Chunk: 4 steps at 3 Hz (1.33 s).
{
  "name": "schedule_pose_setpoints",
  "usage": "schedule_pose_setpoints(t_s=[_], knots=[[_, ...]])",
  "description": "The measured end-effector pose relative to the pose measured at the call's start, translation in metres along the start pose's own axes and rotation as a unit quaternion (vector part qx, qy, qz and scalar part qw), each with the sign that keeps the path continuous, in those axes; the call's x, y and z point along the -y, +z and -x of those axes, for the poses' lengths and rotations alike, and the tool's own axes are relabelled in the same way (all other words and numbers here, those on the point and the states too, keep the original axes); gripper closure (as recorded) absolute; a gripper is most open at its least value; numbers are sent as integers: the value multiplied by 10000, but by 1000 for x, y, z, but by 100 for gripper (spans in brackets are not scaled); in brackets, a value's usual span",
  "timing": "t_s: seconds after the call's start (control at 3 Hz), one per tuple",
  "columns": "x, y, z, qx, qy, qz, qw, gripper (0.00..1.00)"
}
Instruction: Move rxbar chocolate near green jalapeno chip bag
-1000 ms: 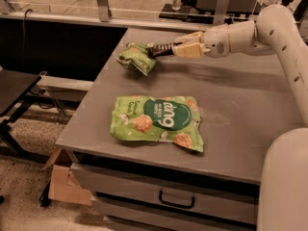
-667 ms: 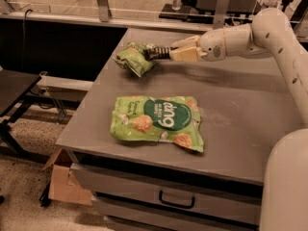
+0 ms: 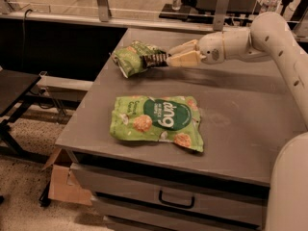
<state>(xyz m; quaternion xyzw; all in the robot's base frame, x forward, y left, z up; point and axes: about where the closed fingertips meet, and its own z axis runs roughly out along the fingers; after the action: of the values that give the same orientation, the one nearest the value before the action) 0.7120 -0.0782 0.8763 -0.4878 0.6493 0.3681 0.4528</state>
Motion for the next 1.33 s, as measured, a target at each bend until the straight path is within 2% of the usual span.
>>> schedule_pose_setpoints(t_s=[0.33,0.67,1.0,1.33], knots=[[-1,-2,1,59,22,-42,10000,0],[-1,-3,2,68,23,-53,10000,0],[28,-62,26,344,-118,-819,9960,0],[48,-110,47,490,-313,-1390,9886,0]])
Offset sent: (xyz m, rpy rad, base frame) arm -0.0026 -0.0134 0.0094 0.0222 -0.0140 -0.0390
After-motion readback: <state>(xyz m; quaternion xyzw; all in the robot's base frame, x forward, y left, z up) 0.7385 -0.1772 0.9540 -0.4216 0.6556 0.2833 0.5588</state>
